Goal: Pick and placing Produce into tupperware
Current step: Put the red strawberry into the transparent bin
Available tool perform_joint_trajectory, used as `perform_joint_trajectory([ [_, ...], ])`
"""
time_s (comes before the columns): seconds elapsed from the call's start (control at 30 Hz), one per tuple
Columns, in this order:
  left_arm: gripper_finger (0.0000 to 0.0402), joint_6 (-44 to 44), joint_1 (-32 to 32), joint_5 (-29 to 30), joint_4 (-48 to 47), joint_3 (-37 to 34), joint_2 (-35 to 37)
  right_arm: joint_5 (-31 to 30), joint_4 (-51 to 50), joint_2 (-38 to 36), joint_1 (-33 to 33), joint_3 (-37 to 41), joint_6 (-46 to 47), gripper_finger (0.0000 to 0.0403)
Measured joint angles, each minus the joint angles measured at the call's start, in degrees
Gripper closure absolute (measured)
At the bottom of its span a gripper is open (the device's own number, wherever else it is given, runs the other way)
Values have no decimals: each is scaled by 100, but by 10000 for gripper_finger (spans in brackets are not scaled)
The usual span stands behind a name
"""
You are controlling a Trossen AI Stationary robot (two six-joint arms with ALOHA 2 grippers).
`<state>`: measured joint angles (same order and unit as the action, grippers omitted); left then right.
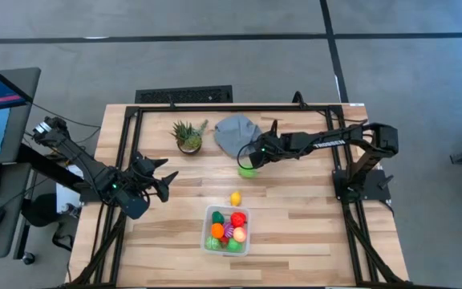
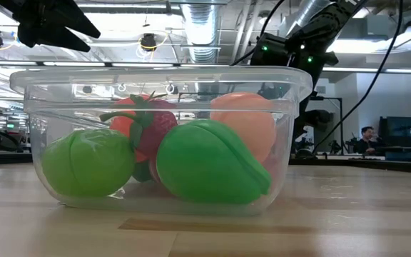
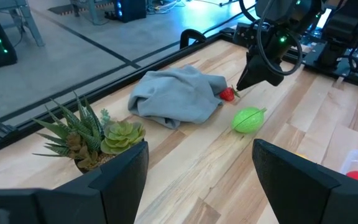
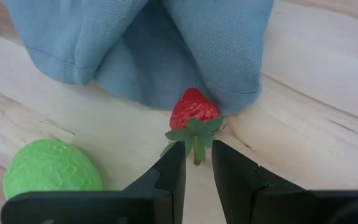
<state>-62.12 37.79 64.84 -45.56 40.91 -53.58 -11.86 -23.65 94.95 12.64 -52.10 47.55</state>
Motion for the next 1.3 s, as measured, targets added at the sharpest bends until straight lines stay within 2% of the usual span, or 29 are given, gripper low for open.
perform_joint_trajectory([
  [0.8,123,7,-1,0,0,0,0,127,-2,-1,-28,0,6,303],
  [1.3,123,16,1,0,-2,0,-2,131,-5,-1,-28,0,7,355],
])
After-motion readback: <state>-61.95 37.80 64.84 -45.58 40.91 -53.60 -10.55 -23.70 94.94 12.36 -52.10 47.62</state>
